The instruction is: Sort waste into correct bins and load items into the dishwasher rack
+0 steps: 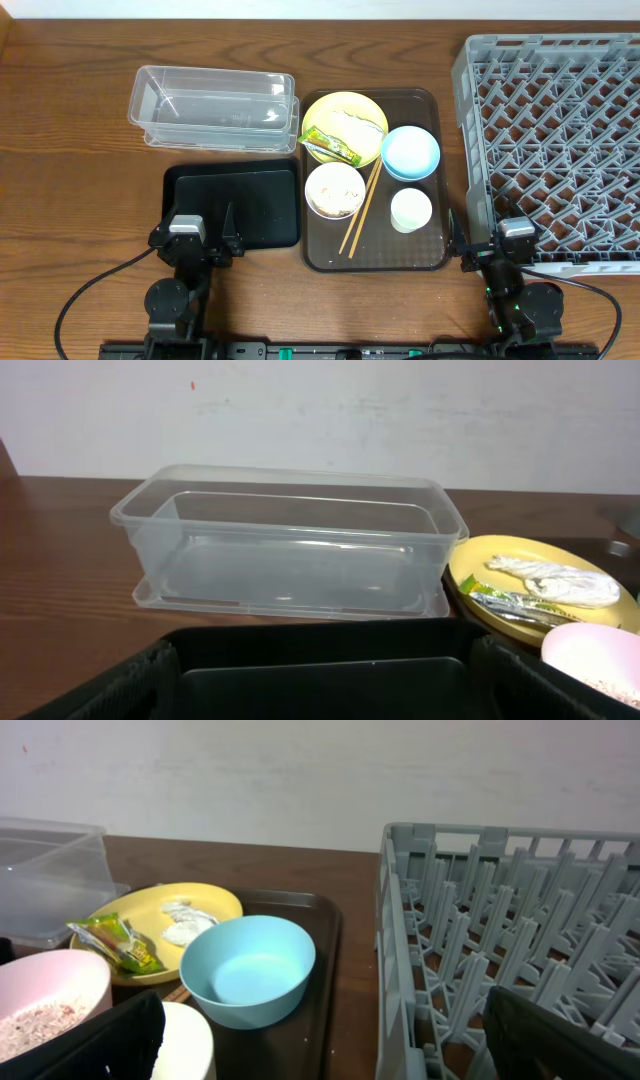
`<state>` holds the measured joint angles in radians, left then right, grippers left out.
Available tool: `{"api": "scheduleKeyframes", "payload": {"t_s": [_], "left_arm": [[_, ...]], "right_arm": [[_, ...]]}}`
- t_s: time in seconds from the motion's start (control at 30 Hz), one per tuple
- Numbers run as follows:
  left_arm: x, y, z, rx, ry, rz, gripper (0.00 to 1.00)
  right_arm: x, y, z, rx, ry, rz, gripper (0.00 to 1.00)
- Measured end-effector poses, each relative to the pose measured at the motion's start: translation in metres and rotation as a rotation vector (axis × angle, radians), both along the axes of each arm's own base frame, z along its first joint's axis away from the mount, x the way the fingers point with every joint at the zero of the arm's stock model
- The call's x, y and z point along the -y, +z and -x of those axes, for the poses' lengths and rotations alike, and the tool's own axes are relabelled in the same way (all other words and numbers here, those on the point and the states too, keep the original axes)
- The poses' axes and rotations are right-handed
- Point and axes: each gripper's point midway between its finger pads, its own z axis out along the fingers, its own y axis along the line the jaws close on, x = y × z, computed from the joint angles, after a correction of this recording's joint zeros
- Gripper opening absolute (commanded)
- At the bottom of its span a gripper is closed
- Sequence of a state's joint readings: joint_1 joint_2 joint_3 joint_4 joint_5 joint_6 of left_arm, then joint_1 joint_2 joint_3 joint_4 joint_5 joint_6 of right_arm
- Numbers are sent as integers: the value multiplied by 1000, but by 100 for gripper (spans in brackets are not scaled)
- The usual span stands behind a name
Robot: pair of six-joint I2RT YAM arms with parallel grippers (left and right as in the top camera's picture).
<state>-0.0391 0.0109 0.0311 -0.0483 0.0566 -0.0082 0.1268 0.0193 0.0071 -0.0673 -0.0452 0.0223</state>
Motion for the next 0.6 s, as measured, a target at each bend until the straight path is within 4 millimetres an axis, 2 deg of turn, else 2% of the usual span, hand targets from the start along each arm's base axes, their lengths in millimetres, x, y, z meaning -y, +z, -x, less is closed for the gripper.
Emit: {"api": "scheduleKeyframes", "payload": {"t_s": [0.2, 0.37, 0.6], "left_arm": [[0, -3, 1, -30, 2, 15, 95], [0, -13, 4, -172, 4, 14, 95], [4, 26, -6, -339, -15, 14, 95]], "right_arm": [[0, -1, 1, -16, -3, -24, 99], [1, 7, 4, -79, -9, -62, 99], [2, 33, 1, -225, -27, -66, 99]]}}
